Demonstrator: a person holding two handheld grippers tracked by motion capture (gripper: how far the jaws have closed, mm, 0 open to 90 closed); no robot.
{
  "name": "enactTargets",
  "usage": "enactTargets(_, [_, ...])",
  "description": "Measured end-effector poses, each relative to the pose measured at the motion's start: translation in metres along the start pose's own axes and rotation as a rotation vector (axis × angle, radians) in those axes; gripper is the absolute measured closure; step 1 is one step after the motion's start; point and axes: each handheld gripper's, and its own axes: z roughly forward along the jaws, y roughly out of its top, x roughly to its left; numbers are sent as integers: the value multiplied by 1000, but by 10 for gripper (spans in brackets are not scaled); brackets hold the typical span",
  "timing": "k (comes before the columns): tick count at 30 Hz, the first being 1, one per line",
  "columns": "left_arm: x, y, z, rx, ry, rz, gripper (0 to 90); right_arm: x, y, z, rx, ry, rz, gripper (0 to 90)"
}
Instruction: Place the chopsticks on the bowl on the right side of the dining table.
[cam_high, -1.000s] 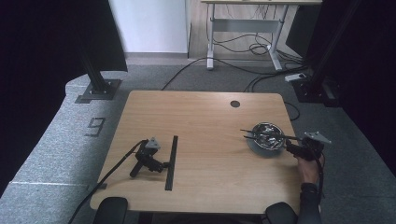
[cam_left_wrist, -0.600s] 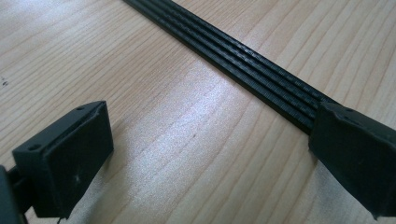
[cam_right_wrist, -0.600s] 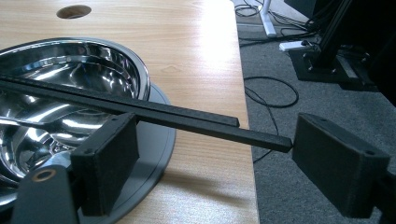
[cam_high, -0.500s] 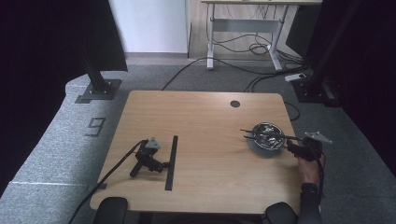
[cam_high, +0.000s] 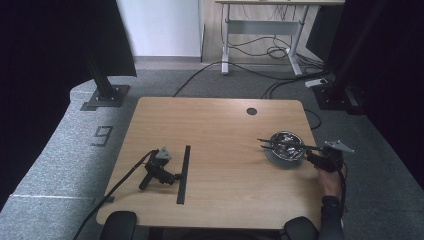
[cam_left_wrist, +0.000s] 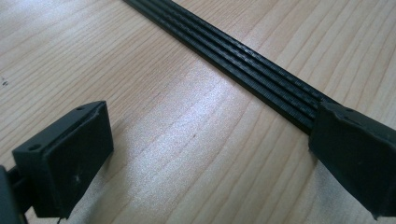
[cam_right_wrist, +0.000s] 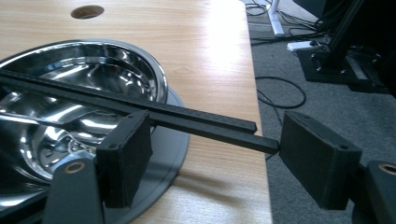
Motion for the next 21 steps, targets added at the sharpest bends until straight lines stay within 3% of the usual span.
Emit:
enactTargets(11, [0,0,0,0,-1,0,0,4,0,3,-8,29,16,135])
enactTargets(21, [0,0,0,0,-1,0,0,10,-1,6,0,30,-20,132])
